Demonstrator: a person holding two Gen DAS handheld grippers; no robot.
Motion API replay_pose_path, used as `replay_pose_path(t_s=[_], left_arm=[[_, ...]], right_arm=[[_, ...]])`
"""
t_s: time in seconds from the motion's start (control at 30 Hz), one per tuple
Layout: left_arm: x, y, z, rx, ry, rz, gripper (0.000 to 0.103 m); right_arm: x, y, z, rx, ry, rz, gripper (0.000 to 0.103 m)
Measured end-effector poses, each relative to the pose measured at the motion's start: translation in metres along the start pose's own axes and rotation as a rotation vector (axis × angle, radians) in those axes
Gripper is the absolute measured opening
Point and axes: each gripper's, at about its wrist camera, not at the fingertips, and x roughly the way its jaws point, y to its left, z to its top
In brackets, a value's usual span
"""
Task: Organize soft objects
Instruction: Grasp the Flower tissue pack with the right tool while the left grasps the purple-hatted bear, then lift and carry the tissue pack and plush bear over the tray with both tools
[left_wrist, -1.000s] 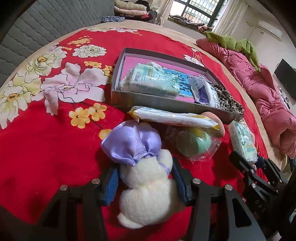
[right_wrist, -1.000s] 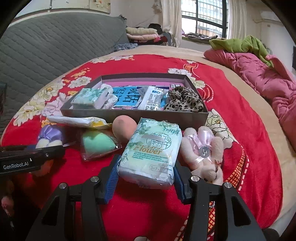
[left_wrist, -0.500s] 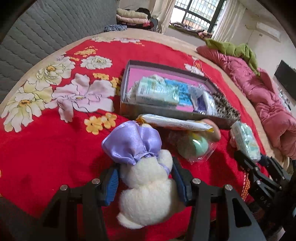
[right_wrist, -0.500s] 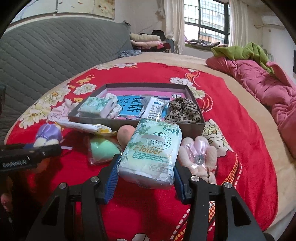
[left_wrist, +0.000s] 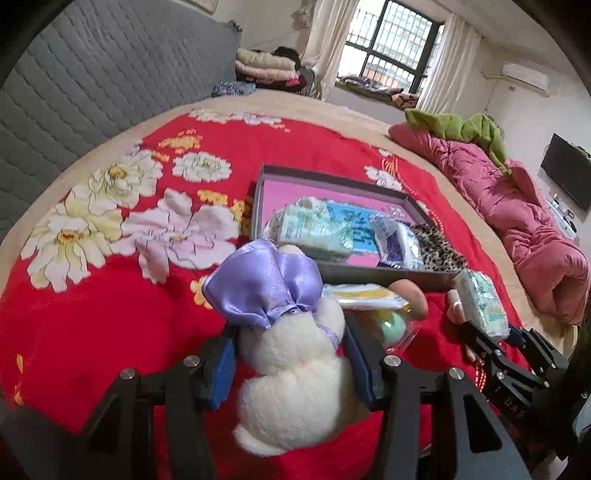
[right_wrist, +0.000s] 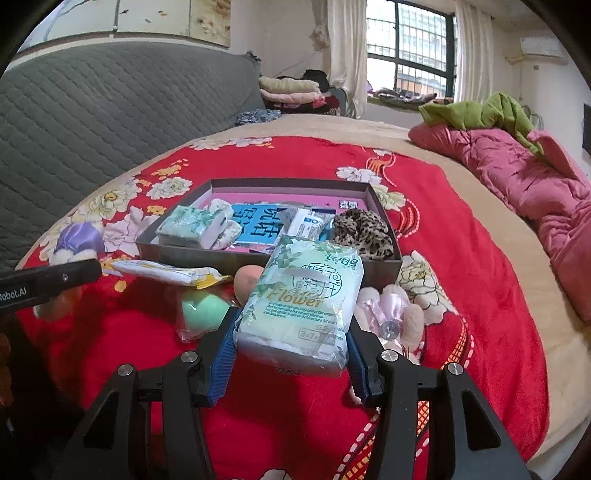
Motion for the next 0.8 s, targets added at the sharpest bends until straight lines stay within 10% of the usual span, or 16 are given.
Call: replay_pose_path(t_s=[0.8], left_arm=[[0.008, -0.036, 0.013, 0.121, -0.103, -0.058, 0.052]], right_arm=[[-0.001, 0.005, 0.008, -0.083, -0.083, -0.022, 0.053]])
